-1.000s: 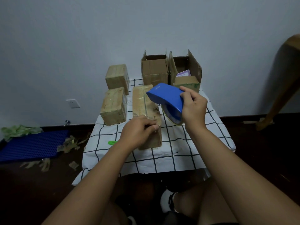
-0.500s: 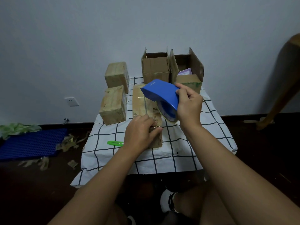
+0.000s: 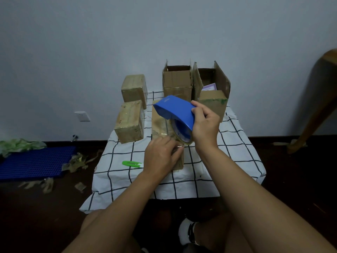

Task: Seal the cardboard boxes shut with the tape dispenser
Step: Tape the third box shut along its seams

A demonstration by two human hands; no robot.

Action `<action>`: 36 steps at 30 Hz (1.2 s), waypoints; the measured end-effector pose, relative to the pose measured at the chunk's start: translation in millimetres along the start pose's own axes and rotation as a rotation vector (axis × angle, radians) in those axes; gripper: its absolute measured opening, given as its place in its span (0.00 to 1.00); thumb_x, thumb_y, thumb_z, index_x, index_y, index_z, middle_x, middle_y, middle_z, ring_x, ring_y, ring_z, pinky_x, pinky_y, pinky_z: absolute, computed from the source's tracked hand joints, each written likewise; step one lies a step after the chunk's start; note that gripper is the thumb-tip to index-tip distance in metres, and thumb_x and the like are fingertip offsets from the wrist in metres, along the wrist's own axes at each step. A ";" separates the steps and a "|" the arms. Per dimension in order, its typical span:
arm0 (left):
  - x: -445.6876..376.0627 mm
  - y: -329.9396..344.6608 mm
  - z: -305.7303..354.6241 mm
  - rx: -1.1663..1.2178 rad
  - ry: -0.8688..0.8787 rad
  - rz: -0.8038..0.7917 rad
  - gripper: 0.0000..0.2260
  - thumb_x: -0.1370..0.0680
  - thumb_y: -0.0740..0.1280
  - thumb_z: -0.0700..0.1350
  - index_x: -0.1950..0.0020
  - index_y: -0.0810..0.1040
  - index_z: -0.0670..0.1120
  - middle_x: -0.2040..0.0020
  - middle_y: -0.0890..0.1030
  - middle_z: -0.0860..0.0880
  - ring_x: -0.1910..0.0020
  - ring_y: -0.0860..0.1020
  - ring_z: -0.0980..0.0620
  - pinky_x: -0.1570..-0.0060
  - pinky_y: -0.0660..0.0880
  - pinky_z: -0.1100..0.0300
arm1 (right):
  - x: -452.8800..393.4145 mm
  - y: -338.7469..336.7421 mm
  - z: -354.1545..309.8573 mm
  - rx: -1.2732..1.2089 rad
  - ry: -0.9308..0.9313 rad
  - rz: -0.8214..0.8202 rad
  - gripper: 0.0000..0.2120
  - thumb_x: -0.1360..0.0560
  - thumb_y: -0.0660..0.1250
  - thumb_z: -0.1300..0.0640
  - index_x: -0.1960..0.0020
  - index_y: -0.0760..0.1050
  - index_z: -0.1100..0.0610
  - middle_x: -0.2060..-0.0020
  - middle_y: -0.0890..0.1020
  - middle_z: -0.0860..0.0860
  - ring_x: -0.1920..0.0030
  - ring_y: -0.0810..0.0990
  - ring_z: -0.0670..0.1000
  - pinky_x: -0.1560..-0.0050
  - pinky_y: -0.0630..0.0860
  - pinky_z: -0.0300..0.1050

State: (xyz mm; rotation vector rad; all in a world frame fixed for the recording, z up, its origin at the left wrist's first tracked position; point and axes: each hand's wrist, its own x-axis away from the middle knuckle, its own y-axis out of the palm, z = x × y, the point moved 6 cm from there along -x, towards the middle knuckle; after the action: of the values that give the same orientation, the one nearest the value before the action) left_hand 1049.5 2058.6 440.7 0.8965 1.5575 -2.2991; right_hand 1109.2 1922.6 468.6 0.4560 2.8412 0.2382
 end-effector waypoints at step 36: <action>11.0 2.7 -28.9 0.088 0.015 -0.001 0.08 0.26 0.73 0.46 0.59 0.75 0.45 0.59 0.74 0.52 0.53 0.72 0.48 0.51 0.65 0.54 | 4.0 1.2 13.1 0.120 -0.043 0.015 0.17 0.26 0.62 0.50 0.43 0.84 0.50 0.57 0.81 0.29 0.51 0.79 0.34 0.56 0.75 0.31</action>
State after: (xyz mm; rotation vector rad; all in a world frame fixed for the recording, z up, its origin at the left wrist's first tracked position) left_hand 1052.5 2085.1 424.8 0.9357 1.4727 -2.3840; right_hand 1109.5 1926.7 455.4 0.5005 2.8209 0.0604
